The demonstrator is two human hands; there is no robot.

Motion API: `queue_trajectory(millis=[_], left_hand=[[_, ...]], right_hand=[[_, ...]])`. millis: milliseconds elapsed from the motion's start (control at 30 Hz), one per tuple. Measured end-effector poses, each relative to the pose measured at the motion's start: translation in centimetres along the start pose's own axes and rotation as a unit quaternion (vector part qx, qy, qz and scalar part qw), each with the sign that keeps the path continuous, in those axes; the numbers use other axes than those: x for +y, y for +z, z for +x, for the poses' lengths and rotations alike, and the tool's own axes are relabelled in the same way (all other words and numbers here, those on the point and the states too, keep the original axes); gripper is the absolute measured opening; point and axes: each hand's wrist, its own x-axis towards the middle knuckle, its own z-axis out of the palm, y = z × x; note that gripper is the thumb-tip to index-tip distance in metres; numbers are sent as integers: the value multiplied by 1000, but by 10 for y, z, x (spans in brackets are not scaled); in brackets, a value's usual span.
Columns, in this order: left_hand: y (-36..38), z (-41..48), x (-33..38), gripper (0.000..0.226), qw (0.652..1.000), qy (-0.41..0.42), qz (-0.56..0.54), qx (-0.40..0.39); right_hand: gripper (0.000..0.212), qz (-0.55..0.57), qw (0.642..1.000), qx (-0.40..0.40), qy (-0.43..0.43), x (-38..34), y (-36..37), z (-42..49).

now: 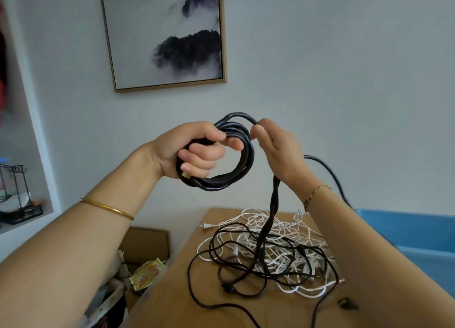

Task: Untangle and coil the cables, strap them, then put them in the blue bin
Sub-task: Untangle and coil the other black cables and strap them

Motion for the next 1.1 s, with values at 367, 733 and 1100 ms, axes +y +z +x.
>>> queue_trajectory(millis=[367, 733, 1100], left_hand=[[-7, 7, -4, 36, 981, 135, -137, -7], [12, 29, 14, 26, 859, 379, -217, 266], [-13, 42, 31, 10, 724, 503, -295, 369]], right_hand=[[11, 201, 975, -48, 85, -5, 13, -4], [27, 507, 844, -15, 171, 0, 28, -16], [35, 335, 919, 19, 208, -18, 29, -36]])
